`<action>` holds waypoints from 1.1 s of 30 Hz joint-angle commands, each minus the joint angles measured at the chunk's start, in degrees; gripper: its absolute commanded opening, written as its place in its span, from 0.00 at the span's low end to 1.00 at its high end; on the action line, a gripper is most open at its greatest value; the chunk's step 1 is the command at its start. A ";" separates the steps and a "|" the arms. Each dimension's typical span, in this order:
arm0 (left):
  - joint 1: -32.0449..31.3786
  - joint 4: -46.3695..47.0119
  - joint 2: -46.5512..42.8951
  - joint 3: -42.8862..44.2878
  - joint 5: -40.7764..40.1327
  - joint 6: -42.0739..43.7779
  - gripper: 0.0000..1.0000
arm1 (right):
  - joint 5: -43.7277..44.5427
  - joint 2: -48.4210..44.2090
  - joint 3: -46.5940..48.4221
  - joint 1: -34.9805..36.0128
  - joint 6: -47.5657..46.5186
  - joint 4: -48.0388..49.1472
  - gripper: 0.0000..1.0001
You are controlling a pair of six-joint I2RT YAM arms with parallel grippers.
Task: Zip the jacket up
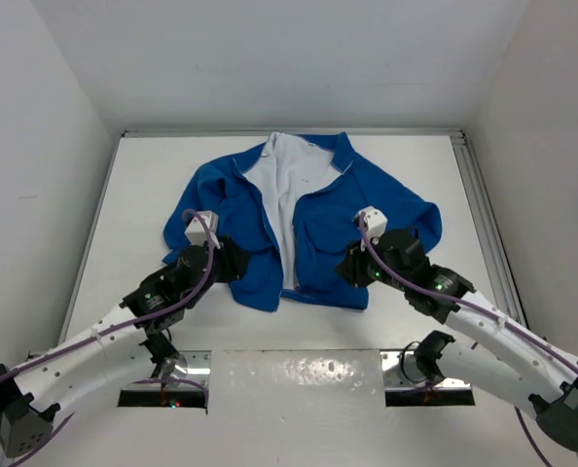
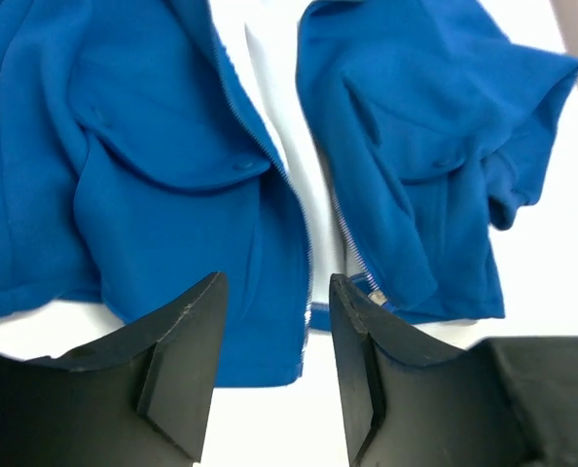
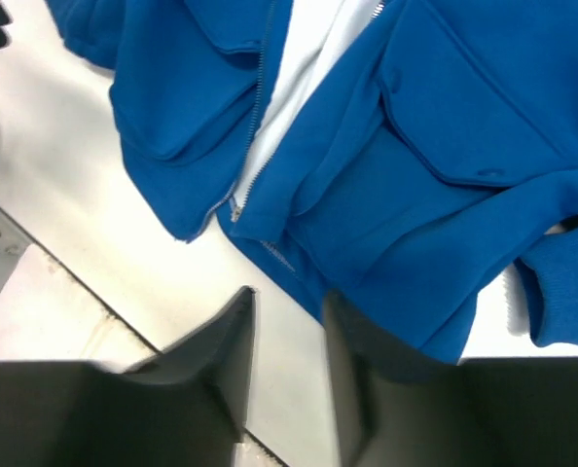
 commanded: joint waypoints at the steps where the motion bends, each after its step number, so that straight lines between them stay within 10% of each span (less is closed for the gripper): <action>1: 0.10 -2.10 0.70 1.92 -0.05 -0.66 0.44 | -2.17 -0.25 0.63 0.16 0.61 1.06 0.24; 7: 0.10 -6.67 5.35 2.19 -0.75 -1.98 0.00 | -3.40 0.98 -0.51 0.16 1.75 1.94 0.03; 16: -1.91 -4.39 15.71 2.53 2.84 1.35 0.00 | -2.17 4.15 -2.27 0.16 3.24 4.05 0.02; 26: -6.13 -0.54 26.19 4.03 3.63 4.78 0.39 | -2.43 6.26 -3.59 0.16 3.07 5.81 0.02; 33: -7.89 1.94 28.82 5.17 8.81 7.68 0.34 | -1.82 5.82 -4.20 0.16 3.42 5.72 0.04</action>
